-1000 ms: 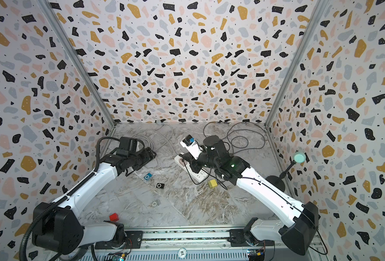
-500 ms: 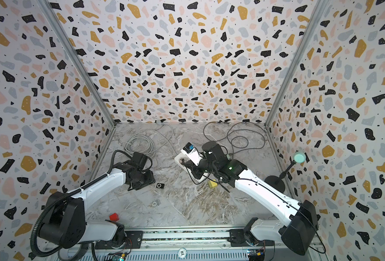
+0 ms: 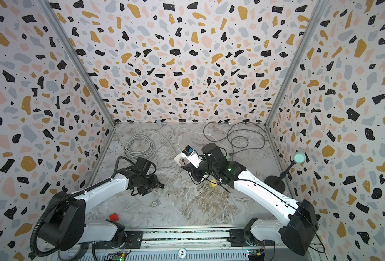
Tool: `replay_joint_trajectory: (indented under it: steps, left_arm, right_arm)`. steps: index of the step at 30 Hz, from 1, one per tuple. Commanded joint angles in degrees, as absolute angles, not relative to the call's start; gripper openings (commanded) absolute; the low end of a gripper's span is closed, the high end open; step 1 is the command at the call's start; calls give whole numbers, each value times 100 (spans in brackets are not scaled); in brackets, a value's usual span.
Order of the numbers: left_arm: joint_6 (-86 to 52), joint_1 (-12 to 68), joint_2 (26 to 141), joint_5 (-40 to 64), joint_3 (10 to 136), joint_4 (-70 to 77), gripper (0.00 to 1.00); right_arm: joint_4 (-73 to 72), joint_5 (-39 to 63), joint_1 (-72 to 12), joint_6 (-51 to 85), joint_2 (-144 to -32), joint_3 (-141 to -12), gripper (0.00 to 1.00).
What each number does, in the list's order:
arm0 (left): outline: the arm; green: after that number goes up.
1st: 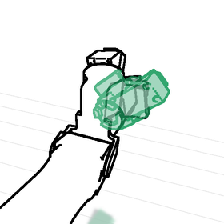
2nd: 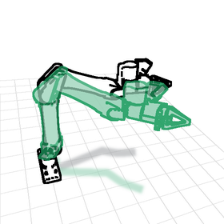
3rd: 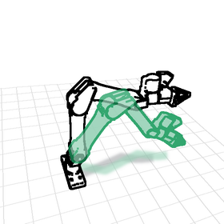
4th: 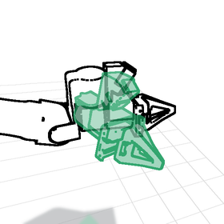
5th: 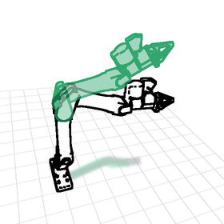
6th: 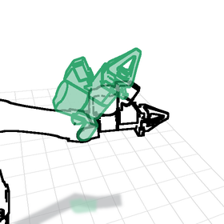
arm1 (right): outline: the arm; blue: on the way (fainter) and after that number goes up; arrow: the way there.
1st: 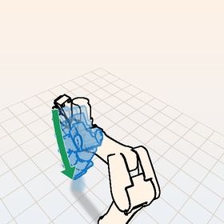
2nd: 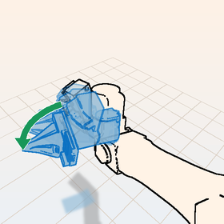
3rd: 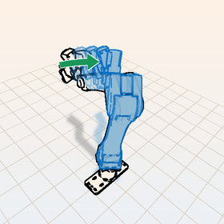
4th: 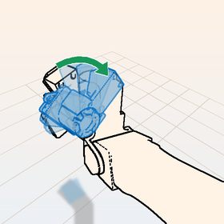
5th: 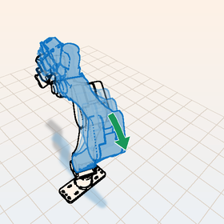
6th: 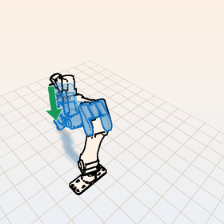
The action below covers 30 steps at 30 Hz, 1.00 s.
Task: Charge mp3
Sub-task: Pick up the MP3 player from the center of the board.
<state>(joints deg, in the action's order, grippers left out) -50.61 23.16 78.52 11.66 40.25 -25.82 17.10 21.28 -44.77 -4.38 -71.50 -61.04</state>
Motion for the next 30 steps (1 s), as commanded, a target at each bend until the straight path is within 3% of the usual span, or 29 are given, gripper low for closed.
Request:
replay_joint_trajectory:
  steps: [1, 8, 30]
  left_arm:
    - [-5629, 2451, 8018, 1364, 3982, -1965, 59]
    - [-5490, 2523, 8397, 1165, 4182, -2232, 49]
    - [-4321, 2697, 9629, 433, 5377, -3373, 37]
  right_arm:
    - [1672, 2224, -4509, -497, -7020, -6081, 0]
    - [1751, 2223, -4509, -561, -6945, -6017, 0]
    - [1840, 2276, -4440, -729, -6772, -5765, 0]
